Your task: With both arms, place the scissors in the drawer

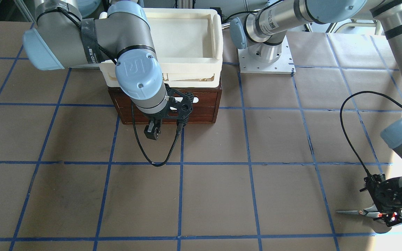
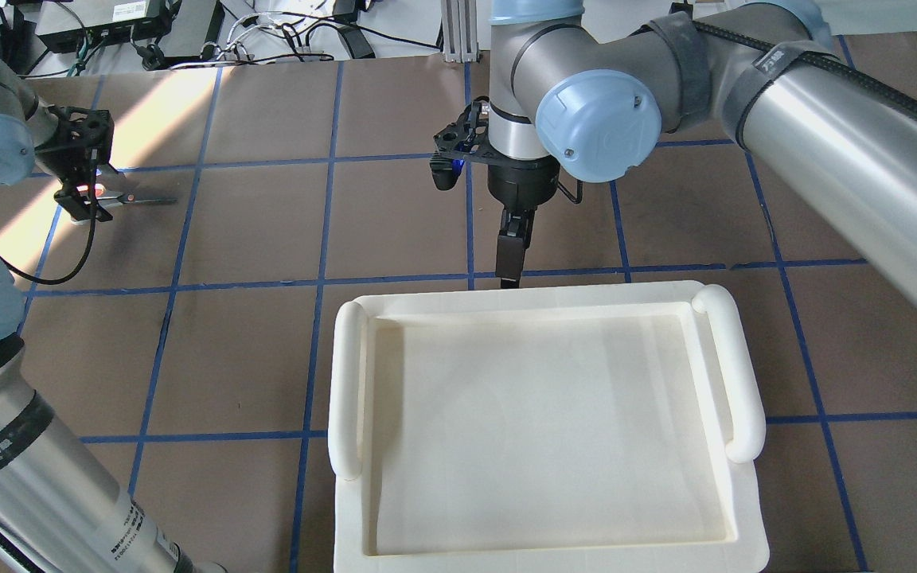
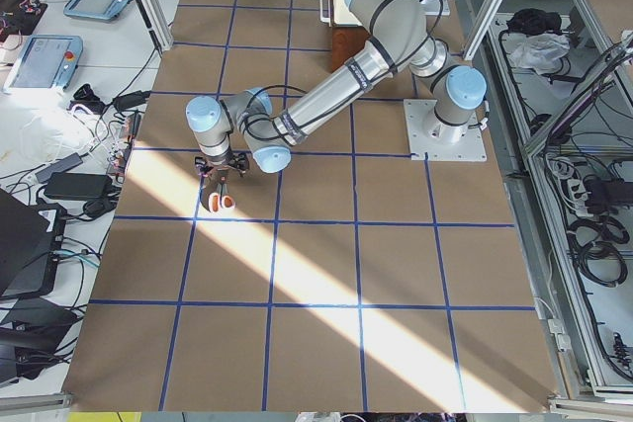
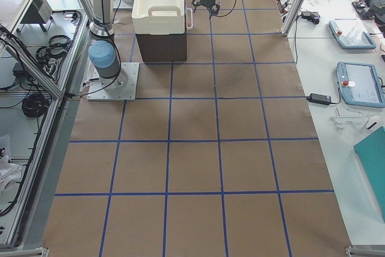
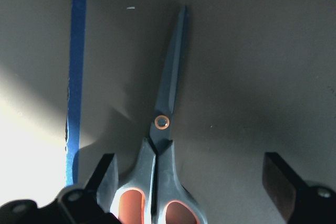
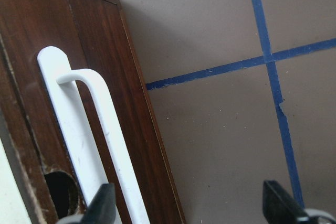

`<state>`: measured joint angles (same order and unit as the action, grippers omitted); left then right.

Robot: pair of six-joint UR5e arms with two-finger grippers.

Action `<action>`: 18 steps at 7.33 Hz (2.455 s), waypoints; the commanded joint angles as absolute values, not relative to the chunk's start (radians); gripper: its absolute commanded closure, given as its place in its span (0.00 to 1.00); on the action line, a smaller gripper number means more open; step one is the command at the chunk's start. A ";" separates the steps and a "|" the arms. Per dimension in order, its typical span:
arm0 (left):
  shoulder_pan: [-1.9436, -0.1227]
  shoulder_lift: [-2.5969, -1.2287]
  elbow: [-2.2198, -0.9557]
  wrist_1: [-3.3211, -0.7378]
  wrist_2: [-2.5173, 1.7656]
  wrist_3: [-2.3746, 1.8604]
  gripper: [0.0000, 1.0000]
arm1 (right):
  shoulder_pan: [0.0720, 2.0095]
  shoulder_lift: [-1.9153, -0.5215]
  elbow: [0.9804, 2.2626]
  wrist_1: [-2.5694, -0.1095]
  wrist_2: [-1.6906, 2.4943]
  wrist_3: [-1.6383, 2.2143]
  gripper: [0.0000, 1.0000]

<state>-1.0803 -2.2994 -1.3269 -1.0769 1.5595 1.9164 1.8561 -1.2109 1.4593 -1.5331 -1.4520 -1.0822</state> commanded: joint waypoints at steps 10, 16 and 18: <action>-1.072 -2.353 -1.316 -1.039 1.574 1.985 0.34 | 1.858 -1.094 1.384 -1.331 -1.448 -1.308 0.04; -1.078 -2.306 -1.321 -1.015 1.569 2.039 1.00 | 1.867 -1.094 1.407 -1.333 -1.450 -1.310 0.08; -1.085 -2.258 -1.328 -1.063 1.568 2.027 1.00 | 1.867 -1.092 1.407 -1.350 -1.450 -1.312 0.10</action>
<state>-1.0812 -2.2876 -1.3238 -1.0347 1.5714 2.0360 1.8666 -1.0935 1.4062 -1.3407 -1.4494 -1.3109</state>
